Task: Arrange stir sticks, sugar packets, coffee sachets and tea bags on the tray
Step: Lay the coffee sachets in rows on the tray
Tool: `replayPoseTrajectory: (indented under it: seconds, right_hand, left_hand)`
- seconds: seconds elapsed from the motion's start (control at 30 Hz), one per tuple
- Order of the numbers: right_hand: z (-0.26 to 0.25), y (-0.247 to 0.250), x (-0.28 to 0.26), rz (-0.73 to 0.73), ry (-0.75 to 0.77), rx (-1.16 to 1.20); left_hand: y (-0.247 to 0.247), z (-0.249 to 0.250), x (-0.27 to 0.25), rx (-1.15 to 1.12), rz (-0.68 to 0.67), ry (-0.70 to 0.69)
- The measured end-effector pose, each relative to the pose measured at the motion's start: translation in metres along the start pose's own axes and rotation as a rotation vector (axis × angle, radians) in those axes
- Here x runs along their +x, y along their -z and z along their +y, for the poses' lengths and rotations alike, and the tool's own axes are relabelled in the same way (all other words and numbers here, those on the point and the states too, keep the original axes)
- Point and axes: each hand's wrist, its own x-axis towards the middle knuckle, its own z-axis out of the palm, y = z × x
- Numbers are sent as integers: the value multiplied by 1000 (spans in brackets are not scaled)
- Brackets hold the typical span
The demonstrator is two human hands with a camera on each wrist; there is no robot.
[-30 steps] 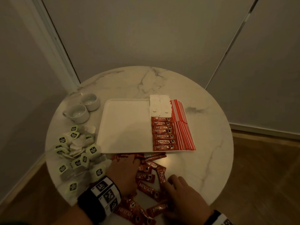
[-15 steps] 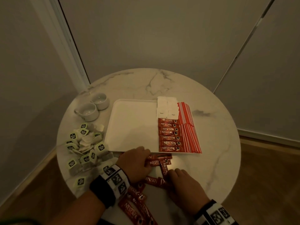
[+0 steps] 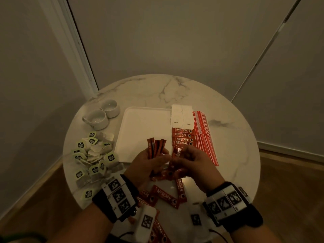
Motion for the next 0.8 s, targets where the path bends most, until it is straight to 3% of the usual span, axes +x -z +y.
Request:
replayPoseTrajectory:
  seconds: [0.07,0.17,0.27,0.37,0.5,0.6,0.8]
  right_hand:
    - [-6,-4,10,-8,29,-25]
    - [-11,-4,24,-37,81,-314]
    - [-16,-3,32,-113,119,-485]
    - [-17,-4,38,-157,75,-483]
    - [-12,-4,44,-227,12,-463]
    - [-10,0,50,-167,27,-446]
    - [-10,-4,75,-85,122,-549]
  left_hand:
    - [-5,0,3,75,79,-33]
    - [-7,2,8,19,261,-90]
    - [-5,7,14,44,342,-126]
    - [-2,11,22,30,412,-142]
    - [5,15,31,-123,485,-145]
    - [16,18,36,-216,510,-125]
    - [31,8,42,82,519,-90]
